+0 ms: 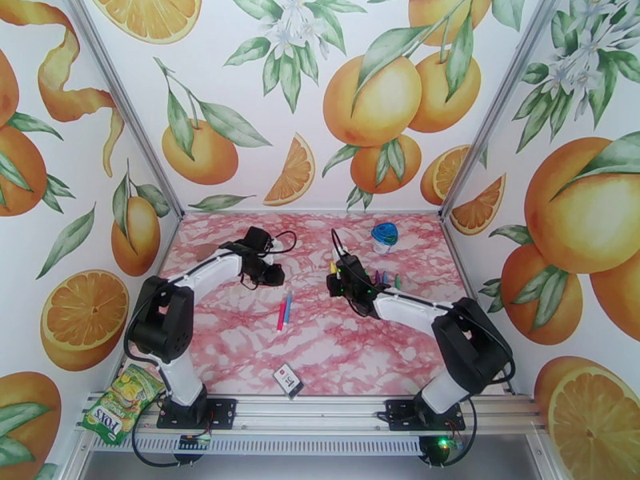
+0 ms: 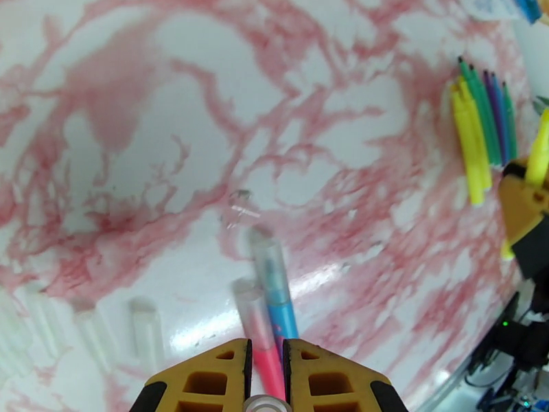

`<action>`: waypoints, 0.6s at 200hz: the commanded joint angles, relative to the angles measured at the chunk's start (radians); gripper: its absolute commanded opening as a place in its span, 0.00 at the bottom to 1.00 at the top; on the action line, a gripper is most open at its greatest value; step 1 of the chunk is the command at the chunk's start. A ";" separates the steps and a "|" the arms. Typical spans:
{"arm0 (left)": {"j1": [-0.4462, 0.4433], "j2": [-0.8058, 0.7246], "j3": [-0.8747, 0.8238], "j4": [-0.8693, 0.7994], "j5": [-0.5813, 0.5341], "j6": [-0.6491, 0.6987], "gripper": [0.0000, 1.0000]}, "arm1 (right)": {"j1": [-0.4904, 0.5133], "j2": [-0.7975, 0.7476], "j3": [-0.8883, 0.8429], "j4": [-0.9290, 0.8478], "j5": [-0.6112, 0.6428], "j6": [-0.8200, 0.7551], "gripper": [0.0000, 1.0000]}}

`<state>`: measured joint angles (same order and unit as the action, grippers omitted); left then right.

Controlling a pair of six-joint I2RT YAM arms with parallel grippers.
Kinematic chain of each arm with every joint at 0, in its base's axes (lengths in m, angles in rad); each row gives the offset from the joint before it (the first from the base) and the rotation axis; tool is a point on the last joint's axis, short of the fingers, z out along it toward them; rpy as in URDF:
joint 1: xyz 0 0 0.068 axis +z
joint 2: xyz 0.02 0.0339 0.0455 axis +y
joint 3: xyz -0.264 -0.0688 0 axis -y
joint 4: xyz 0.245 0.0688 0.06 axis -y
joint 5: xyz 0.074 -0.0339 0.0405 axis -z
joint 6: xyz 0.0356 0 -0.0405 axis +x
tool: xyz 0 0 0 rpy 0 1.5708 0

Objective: Open the pen caps

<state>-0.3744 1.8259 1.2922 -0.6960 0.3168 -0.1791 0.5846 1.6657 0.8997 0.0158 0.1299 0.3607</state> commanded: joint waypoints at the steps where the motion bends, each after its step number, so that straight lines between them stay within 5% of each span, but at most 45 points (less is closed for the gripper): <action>1: -0.007 0.028 0.036 -0.047 -0.036 0.026 0.00 | -0.014 0.043 0.049 -0.069 0.057 0.030 0.05; 120: -0.034 0.128 0.038 -0.077 -0.128 0.035 0.04 | -0.032 0.173 0.125 -0.166 0.143 0.014 0.13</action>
<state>-0.4026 1.9358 1.2961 -0.7567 0.2115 -0.1532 0.5568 1.8202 1.0016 -0.1127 0.2317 0.3775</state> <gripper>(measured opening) 0.163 0.177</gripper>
